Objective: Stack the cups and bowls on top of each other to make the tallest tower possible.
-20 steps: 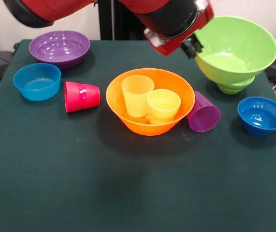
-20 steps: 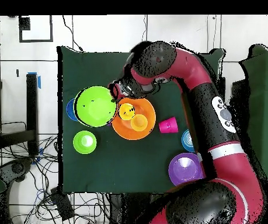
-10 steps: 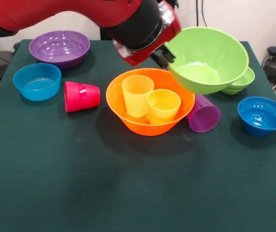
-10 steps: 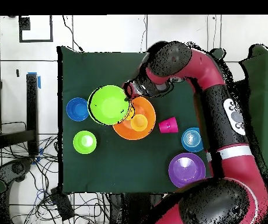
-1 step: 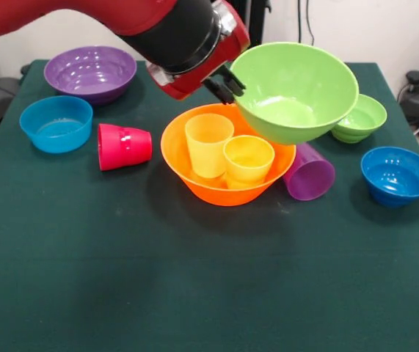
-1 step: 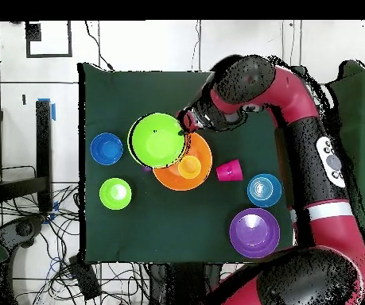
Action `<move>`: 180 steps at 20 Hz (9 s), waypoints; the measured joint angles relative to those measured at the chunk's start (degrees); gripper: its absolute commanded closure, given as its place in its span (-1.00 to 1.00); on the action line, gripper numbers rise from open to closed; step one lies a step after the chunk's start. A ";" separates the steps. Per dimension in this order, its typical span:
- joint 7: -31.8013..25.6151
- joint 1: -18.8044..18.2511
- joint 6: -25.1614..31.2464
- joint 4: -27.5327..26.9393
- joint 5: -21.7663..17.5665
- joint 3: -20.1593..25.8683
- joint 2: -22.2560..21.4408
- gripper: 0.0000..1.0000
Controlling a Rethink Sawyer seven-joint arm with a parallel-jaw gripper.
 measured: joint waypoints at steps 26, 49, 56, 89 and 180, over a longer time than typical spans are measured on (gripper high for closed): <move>-0.19 -6.20 -2.39 10.01 -3.14 3.56 -5.05 1.00; -0.22 -7.29 -2.39 10.04 -5.47 4.61 -3.74 1.00; -0.22 -7.33 -2.39 10.03 -7.12 4.81 -2.18 1.00; -4.89 -8.83 -2.23 5.60 -8.76 6.45 0.16 1.00; -9.27 -10.79 -2.94 4.69 -13.36 6.56 6.66 1.00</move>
